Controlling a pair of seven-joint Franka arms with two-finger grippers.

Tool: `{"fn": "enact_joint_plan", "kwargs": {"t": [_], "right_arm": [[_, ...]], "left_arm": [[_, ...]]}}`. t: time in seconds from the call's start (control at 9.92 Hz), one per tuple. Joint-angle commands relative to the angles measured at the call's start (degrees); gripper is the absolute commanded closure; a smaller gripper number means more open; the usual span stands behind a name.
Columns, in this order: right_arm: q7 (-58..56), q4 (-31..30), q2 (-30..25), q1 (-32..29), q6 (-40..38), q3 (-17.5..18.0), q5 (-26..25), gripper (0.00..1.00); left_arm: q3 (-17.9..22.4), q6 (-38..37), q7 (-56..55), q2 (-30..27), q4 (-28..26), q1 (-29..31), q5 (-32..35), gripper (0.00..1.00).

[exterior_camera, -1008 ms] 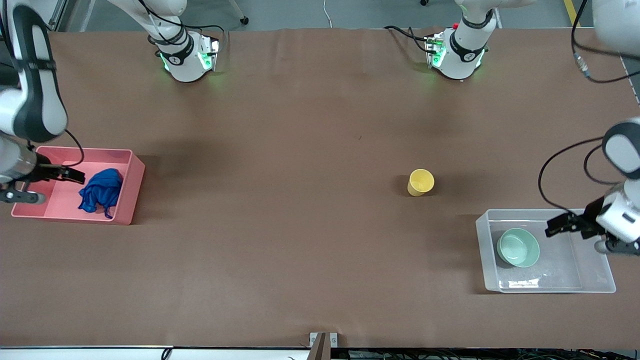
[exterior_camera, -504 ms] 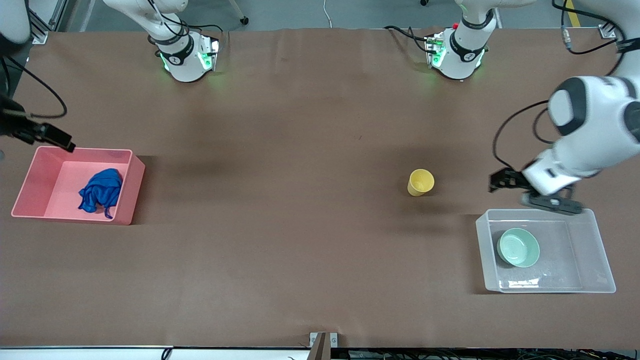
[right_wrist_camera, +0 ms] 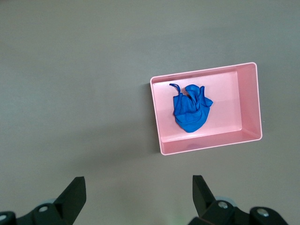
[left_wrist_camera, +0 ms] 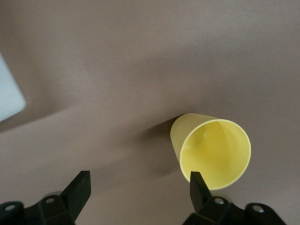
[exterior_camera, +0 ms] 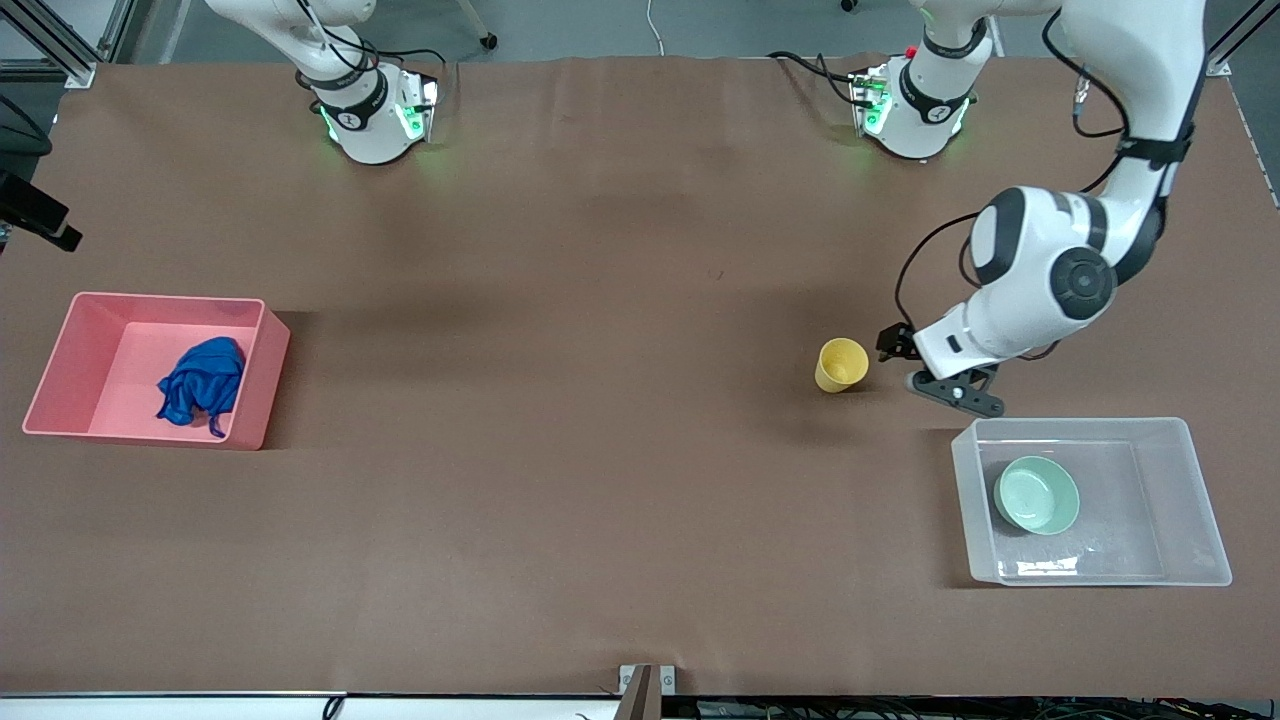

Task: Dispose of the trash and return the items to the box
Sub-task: 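Reach the left gripper to the yellow cup and grasp it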

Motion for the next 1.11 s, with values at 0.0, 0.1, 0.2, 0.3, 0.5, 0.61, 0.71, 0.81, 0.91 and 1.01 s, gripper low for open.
{"fn": "enact_joint_plan", "kwargs": {"t": [0.0,0.1,0.2,0.3,0.5,0.61,0.71,0.81,0.91,1.01], "right_arm": [[-0.6,0.8,0.8,-0.1,-0.6,0.1,0.9,0.00],[-0.6,0.3,0.8,-0.2,-0.1,0.1,0.9,0.00],[-0.6,0.2,0.8,0.5,0.1,0.0,0.9,0.00],[-0.6,0.2,0.9,3.4,0.4,-2.3,0.8,0.00],[-0.7,0.2,0.9,4.1,0.5,-4.0,0.9,0.00],[-0.7,0.2,0.9,4.2,0.6,-4.0,0.9,0.00],[-0.7,0.2,0.8,4.3,0.6,-3.9,0.8,0.00],[-0.9,0.2,0.8,4.5,0.5,-3.9,0.8,0.00],[-1.4,0.7,0.8,4.5,0.1,-3.9,0.6,0.00],[-2.5,1.4,0.8,4.5,-0.2,-3.9,0.2,0.00]], "left_arm": [[-0.9,3.1,-0.2,3.9,-1.1,-0.6,1.2,0.26],[-1.1,4.5,-0.2,4.7,-1.5,-0.9,1.2,0.40],[-1.6,6.8,-0.3,6.0,-1.7,-1.1,1.2,0.58],[-2.2,9.5,-0.6,7.2,-2.4,-1.1,1.2,0.80],[-2.3,11.0,-1.7,6.7,-3.8,-1.1,1.2,1.00],[-2.3,10.0,-1.3,5.1,-3.8,-1.0,1.2,1.00],[-2.3,7.5,-0.4,3.2,-3.3,-0.7,1.2,1.00],[-1.8,4.6,0.7,1.6,-1.3,-0.4,1.2,1.00],[-0.6,-1.9,2.9,1.2,3.0,0.0,1.1,1.00],[3.2,-8.8,6.1,1.7,8.8,-0.3,1.1,1.00]]}}
